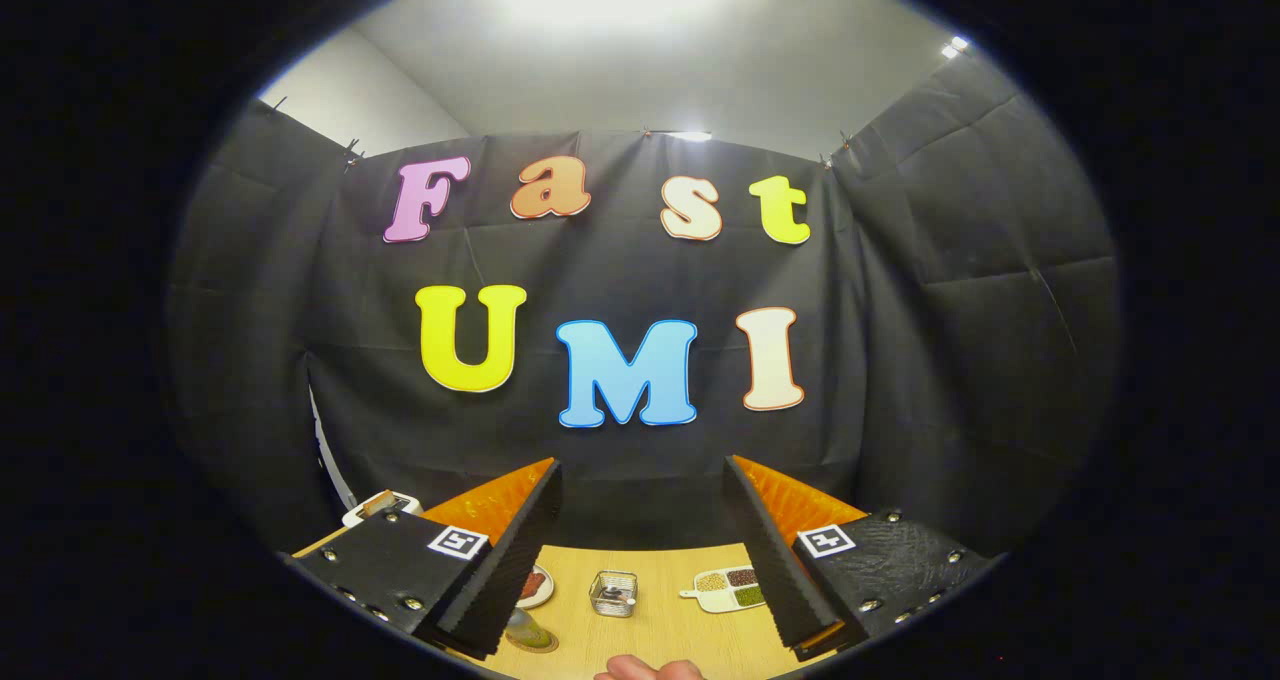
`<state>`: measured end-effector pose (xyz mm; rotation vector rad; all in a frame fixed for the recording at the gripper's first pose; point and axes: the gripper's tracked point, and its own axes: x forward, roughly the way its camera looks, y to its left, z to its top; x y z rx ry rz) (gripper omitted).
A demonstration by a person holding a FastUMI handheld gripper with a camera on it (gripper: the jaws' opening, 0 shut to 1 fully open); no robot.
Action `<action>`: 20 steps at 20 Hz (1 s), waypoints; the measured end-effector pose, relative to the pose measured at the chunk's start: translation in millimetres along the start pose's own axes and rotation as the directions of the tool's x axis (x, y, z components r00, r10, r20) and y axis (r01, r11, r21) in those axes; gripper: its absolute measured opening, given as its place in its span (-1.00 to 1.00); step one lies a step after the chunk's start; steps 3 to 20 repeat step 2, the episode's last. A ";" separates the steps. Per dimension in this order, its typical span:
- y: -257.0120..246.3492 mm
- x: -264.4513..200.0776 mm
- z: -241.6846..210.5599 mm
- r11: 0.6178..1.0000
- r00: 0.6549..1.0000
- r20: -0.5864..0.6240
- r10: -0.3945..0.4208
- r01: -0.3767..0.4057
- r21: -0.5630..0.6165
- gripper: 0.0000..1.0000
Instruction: Take the bottle from table, then pour the juice into the cup, finally place the bottle on the coaster
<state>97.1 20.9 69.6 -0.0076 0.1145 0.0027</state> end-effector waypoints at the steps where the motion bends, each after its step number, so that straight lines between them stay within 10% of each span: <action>1: 0.0 -0.6 -1.7 1.000 1.000 -0.005 0.007 -0.007 -0.004 0.94; 20: -2.2 -1.4 -3.3 1.000 1.000 -0.009 0.004 -0.005 -0.014 0.94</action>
